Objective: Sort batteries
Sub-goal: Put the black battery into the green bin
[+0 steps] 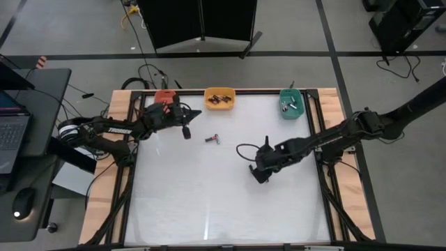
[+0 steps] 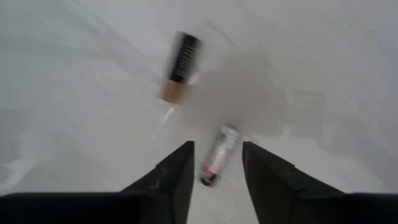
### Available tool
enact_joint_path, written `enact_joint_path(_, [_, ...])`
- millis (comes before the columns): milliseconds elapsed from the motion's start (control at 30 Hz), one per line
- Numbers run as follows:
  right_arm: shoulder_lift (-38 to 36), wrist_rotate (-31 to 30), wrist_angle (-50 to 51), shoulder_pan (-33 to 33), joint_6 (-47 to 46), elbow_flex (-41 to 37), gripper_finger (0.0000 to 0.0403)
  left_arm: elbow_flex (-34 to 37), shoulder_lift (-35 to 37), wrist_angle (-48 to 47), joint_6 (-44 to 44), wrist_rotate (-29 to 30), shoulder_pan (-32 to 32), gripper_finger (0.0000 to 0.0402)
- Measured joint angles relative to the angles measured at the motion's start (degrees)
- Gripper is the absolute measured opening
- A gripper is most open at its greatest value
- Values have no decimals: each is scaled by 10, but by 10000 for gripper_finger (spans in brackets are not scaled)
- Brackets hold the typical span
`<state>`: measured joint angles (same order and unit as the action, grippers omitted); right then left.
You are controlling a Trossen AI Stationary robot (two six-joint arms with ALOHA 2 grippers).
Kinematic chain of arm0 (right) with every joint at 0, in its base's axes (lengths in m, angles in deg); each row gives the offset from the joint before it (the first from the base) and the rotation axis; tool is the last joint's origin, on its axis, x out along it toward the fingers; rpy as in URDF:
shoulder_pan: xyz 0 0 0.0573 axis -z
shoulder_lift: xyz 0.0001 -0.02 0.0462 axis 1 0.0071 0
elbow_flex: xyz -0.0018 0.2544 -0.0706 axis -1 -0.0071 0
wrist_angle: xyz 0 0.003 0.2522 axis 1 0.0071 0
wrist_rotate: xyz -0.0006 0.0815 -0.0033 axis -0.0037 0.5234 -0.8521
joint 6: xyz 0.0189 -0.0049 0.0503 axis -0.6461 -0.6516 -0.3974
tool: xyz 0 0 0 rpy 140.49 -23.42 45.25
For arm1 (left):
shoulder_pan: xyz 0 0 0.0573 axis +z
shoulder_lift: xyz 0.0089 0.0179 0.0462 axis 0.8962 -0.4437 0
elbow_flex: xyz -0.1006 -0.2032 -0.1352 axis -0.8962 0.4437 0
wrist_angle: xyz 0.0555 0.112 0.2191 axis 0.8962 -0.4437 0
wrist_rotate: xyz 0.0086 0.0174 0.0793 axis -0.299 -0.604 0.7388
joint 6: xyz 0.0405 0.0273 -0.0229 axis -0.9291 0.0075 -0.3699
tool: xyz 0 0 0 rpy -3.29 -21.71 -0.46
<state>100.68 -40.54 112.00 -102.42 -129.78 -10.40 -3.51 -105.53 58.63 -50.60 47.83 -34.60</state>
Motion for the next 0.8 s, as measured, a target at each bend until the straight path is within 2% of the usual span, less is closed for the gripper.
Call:
enact_joint_path(200, [0,1,10,-7,-27,-23,171,0,0,-1,6,0,0,7])
enact_joint_path(533, [0,12,-102,-6,-55,-78,169,0,0,0,15,-1,0,7])
enact_joint_path(800, [0,4,-116,-7,-65,-108,159,0,0,-2,14,-1,0,7])
